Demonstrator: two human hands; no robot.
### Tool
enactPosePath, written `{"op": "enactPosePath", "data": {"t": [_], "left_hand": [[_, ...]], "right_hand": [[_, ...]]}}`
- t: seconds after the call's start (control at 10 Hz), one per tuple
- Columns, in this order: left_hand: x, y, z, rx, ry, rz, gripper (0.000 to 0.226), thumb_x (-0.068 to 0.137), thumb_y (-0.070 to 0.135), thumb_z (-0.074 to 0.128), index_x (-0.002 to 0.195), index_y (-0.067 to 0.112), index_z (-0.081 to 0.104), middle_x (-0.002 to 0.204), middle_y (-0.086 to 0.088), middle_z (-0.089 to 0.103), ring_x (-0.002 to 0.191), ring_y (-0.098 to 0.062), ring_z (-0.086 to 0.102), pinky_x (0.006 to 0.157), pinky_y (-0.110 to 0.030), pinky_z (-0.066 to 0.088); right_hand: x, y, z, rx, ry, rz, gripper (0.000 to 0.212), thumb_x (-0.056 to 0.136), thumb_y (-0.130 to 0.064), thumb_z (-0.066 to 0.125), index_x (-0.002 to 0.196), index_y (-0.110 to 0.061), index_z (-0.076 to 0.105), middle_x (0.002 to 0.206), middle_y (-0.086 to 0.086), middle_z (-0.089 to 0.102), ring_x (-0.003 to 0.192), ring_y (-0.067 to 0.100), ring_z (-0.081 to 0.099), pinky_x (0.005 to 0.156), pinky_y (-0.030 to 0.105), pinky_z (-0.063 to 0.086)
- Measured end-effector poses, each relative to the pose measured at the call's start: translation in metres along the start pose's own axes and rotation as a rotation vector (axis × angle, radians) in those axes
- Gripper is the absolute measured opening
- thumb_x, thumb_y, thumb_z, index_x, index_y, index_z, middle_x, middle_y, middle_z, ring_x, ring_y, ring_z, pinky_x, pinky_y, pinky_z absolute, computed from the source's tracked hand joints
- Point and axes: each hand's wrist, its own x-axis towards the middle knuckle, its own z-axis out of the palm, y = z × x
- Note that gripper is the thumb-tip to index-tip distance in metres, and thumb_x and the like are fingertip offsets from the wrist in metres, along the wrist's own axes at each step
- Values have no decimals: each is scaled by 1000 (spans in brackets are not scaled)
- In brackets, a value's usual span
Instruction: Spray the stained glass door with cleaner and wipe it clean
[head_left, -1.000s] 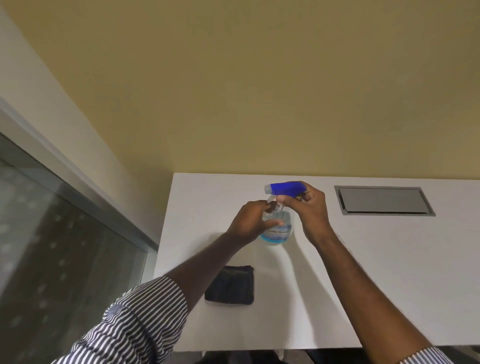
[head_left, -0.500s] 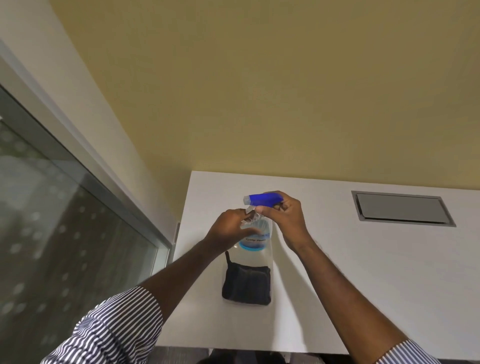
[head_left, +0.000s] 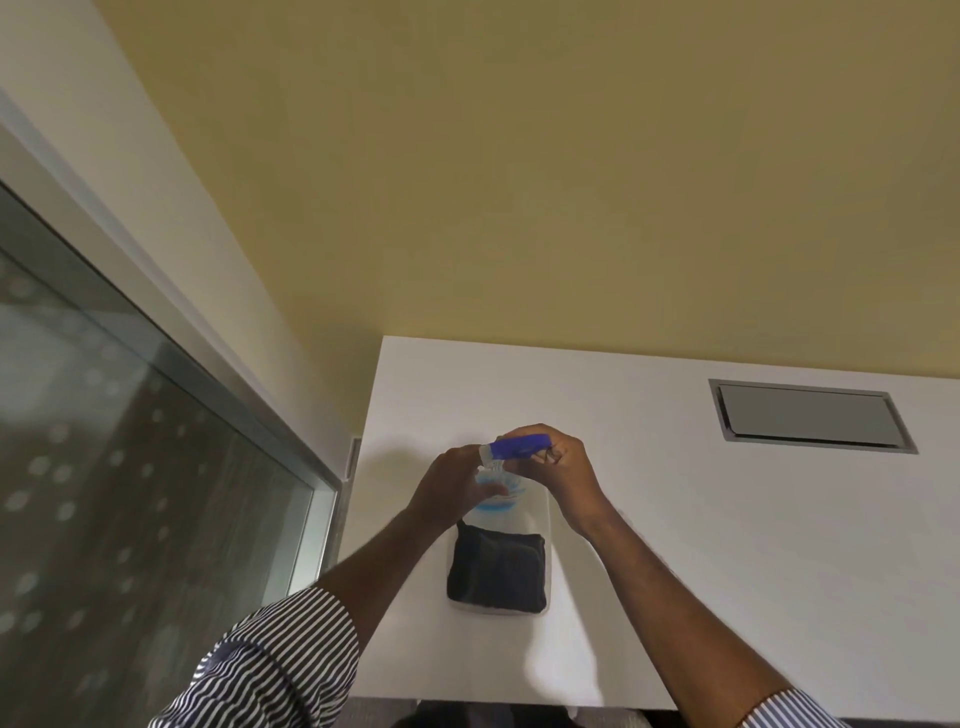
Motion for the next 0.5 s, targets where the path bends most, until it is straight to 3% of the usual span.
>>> {"op": "enactPosePath", "data": {"t": [0.1,0.2,0.3,0.5], "left_hand": [[0,0,1,-8,8,-38,57,80,41,84,127,15,66,120,-3,75,103,-21,72,91,-15,51],[0,-2,4,-11,26,-40,58,82,41,82,130,15,64,121,-3,73,105,-19,70,90,-12,47],[-5,-1,3,-34,26,-51,60,82,42,82,133,18,60,125,-1,71,109,-18,68,101,-27,54],[-11,-8,0,-102,15,-7,59,89,31,77,140,17,53,133,-2,66,114,-12,62,105,-36,55]], "right_hand": [[2,1,0,11,2,15,26,86,-3,77,104,-21,74,109,7,75,102,25,71,96,43,59],[4,4,1,16,-1,27,26,87,-3,77,108,-18,72,112,7,74,105,25,71,97,44,58],[4,7,2,33,-10,25,30,87,-5,77,114,-16,72,115,3,74,107,23,70,98,44,58],[1,10,-9,213,-85,-12,46,91,-8,71,134,-19,60,127,0,71,123,20,64,97,34,57]]}}
